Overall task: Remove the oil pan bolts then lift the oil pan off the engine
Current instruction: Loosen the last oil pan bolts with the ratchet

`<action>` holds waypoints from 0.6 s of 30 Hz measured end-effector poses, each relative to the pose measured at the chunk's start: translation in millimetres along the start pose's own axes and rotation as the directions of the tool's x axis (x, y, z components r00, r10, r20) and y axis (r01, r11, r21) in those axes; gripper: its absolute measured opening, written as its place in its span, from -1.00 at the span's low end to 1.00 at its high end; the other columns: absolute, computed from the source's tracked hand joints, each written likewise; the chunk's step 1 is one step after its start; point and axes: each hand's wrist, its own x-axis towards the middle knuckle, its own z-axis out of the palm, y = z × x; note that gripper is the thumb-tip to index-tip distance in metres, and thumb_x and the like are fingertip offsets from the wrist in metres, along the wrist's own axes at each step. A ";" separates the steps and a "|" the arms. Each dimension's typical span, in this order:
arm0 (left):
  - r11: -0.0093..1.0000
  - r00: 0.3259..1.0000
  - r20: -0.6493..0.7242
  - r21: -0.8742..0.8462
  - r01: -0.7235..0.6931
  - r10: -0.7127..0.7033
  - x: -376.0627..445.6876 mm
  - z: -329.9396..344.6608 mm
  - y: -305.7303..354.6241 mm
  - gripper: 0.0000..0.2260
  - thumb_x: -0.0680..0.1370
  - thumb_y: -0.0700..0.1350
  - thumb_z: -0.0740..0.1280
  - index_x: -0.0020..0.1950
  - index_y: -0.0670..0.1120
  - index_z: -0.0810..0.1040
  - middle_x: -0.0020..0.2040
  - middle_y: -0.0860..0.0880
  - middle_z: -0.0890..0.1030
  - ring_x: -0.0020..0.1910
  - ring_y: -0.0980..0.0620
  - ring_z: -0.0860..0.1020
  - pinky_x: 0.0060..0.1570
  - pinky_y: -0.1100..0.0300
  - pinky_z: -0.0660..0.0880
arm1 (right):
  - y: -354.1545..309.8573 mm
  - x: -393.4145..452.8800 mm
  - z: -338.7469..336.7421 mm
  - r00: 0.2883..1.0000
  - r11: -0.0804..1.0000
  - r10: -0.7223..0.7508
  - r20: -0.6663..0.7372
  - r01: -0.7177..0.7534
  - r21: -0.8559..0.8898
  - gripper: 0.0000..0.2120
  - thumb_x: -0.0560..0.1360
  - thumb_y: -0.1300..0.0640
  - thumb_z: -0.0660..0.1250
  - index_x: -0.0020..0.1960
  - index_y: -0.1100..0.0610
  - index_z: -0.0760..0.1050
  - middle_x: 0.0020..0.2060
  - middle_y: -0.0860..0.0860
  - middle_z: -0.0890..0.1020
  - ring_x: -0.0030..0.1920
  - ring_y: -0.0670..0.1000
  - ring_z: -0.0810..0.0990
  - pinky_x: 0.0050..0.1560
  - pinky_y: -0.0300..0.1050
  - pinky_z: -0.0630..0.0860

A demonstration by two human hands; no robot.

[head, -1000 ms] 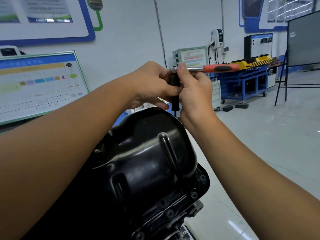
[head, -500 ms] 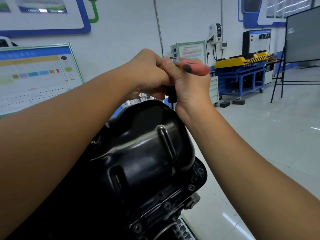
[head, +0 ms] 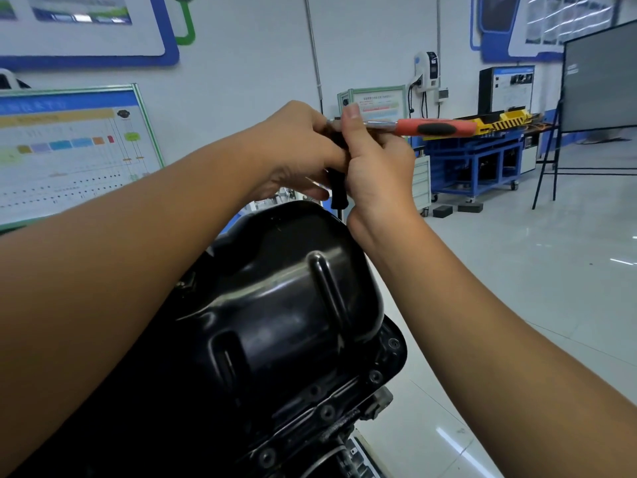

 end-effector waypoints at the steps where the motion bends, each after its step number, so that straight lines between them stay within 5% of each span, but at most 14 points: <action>1: 1.000 1.000 0.024 -0.015 -0.010 0.010 -0.9 -0.1 -0.2 -0.80 0.45 -0.37 0.38 0.02 -0.20 0.68 -0.19 -0.19 0.71 -0.22 -0.13 0.73 -0.14 -0.06 0.71 | 0.0 0.3 -0.3 1.000 1.000 0.011 0.016 -0.011 -0.013 -0.79 0.61 0.09 0.43 -0.06 0.25 0.65 -0.14 0.13 0.76 -0.12 0.08 0.77 -0.04 0.07 0.72; 8: 0.997 0.995 -0.095 0.071 -0.032 0.039 0.1 2.1 1.5 -0.84 0.45 -0.36 0.40 -0.09 -0.15 0.71 -0.31 -0.16 0.68 -0.38 -0.10 0.68 -0.30 0.03 0.67 | 1.9 -1.0 -1.0 0.997 0.999 -0.043 0.056 0.044 -0.012 -0.90 0.51 0.24 0.53 -0.07 0.28 0.65 -0.26 0.08 0.75 -0.23 0.02 0.76 -0.27 -0.06 0.68; 13: 0.999 0.999 0.037 0.032 -0.036 0.035 -4.3 -2.3 0.0 -0.87 0.49 -0.30 0.45 0.02 -0.21 0.65 -0.36 -0.03 0.67 -0.34 -0.02 0.71 -0.15 -0.01 0.69 | -1.3 3.4 -0.3 0.999 0.999 0.041 0.011 -0.042 0.023 -0.80 0.62 0.13 0.42 -0.17 0.17 0.62 -0.34 0.00 0.72 -0.30 -0.03 0.72 -0.21 -0.03 0.68; 15: 0.997 0.999 -0.019 0.070 -0.027 0.028 -2.4 -1.9 -0.2 -0.86 0.47 -0.32 0.43 0.02 -0.23 0.66 -0.35 -0.09 0.68 -0.34 -0.06 0.72 -0.10 -0.08 0.70 | -0.1 1.8 -0.4 1.000 1.000 0.001 0.018 0.000 -0.012 -0.89 0.55 0.21 0.49 -0.11 0.24 0.63 -0.27 0.06 0.75 -0.25 0.02 0.75 -0.24 -0.06 0.66; 18: 0.995 0.996 -0.078 0.091 -0.025 0.032 -0.9 0.0 0.6 -0.86 0.45 -0.32 0.41 -0.03 -0.20 0.71 -0.28 -0.17 0.71 -0.30 -0.10 0.73 -0.17 -0.01 0.71 | 0.4 -1.0 0.0 0.999 0.999 -0.025 0.021 0.025 -0.027 -0.77 0.46 0.29 0.56 0.04 0.34 0.58 -0.13 0.18 0.74 -0.12 0.16 0.76 -0.17 0.05 0.69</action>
